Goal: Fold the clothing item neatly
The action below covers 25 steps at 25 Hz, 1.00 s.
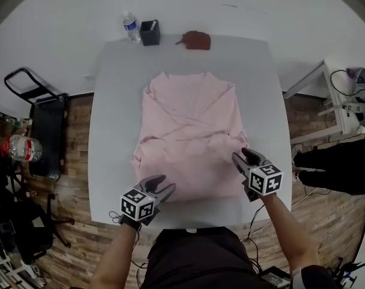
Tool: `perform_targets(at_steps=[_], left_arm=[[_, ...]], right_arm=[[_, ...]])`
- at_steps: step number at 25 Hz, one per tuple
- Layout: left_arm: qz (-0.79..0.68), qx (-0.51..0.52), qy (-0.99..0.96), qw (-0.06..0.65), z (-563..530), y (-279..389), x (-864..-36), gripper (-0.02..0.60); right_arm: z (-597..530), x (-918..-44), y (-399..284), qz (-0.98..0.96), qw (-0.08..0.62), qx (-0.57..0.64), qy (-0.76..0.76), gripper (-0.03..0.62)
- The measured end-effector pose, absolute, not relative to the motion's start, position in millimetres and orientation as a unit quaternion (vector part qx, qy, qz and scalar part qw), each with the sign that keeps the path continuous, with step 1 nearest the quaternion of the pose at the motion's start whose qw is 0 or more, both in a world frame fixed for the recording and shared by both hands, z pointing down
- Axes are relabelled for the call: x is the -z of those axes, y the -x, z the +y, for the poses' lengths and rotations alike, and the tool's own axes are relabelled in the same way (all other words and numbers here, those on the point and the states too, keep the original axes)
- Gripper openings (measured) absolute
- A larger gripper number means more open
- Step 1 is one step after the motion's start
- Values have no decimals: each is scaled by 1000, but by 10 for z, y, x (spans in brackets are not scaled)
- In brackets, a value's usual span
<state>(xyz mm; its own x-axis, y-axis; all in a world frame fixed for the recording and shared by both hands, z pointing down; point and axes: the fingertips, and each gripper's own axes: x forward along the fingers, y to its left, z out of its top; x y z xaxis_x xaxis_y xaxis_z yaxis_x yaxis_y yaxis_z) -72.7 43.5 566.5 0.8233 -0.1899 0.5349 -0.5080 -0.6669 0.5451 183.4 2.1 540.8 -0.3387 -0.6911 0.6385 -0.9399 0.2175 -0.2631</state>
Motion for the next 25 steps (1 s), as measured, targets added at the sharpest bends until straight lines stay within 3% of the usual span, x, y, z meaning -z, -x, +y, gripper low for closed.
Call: perform_targets(at_steps=[5, 12, 15, 20, 25], left_arm=[[-146, -310, -897, 281, 397, 433, -5875, 202], [-122, -367, -861, 331, 270, 319, -6250, 202], [-180, -339, -869, 312, -63, 330, -6225, 202], [-276, -260, -877, 296, -612, 421, -5949, 202], [-226, -281, -904, 231, -221, 469, -5665, 202]], right_arm=[[322, -5750, -1459, -797, 443, -65, -405, 175], [313, -6107, -1785, -713, 596, 145, -340, 175], [-16, -6066, -1928, -703, 580, 131, -390, 175], [-440, -5789, -2137, -728, 456, -50, -511, 175], [76, -5528, -2006, -767, 425, -33, -480, 179]])
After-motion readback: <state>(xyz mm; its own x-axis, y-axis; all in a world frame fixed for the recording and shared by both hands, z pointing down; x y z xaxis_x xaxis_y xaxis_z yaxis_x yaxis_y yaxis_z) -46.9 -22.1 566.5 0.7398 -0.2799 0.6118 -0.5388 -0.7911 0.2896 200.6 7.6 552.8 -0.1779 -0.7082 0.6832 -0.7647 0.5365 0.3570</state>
